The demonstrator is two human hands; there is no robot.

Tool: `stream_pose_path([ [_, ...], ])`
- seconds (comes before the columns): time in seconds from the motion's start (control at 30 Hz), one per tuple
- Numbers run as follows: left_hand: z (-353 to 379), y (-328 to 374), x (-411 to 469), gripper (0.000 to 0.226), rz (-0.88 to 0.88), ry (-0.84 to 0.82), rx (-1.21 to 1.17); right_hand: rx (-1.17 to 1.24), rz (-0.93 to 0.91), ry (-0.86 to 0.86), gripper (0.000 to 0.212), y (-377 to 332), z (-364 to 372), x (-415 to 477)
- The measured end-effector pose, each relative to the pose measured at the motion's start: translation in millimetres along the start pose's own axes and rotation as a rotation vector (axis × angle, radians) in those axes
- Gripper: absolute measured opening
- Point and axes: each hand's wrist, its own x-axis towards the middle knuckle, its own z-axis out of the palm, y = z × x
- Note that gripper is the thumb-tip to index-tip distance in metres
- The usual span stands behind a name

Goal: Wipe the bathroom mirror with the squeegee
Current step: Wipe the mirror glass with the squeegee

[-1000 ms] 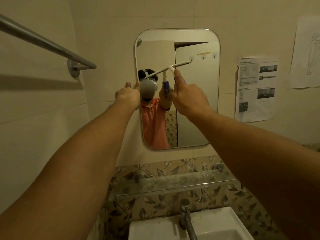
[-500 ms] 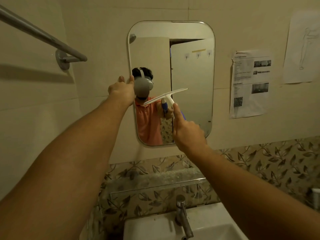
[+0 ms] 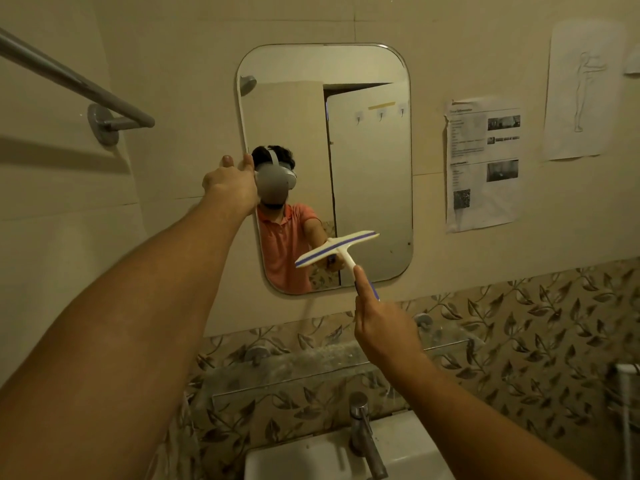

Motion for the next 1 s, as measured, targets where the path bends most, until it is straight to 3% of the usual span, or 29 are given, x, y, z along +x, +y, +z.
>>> stream_pose_path([
  [0.17, 2.8, 1.1, -0.2, 0.085, 0.001, -0.001, -0.016, 0.046, 0.019, -0.044, 0.062, 8.6, 2.6, -2.5],
  [0.27, 2.9, -0.8, 3.0, 0.089, 0.009, -0.019, -0.033, 0.202, 0.028, 0.043, 0.061, 2.3, -22.4, 3.8],
  [0.47, -3.0, -2.5, 3.8, 0.090, 0.009, -0.045, -0.060, 0.514, 0.176, 0.367, 0.046, -27.7, -134.3, 101.3],
  [0.63, -2.1, -3.8, 4.9, 0.091, 0.010, -0.042, -0.052, 0.785, 0.381, 0.339, 0.052, -52.9, -217.7, 150.9],
  [0.73, -2.0, -2.0, 6.3, 0.091, 0.005, -0.054, -0.030, 0.787, 0.448, 0.297, 0.053, -57.1, -228.0, 164.6],
  [1.0, -1.1, 2.1, 13.5, 0.090, 0.004, -0.016, 0.023, 0.521, 0.403, 0.289, 0.059, -49.7, -196.8, 168.8],
])
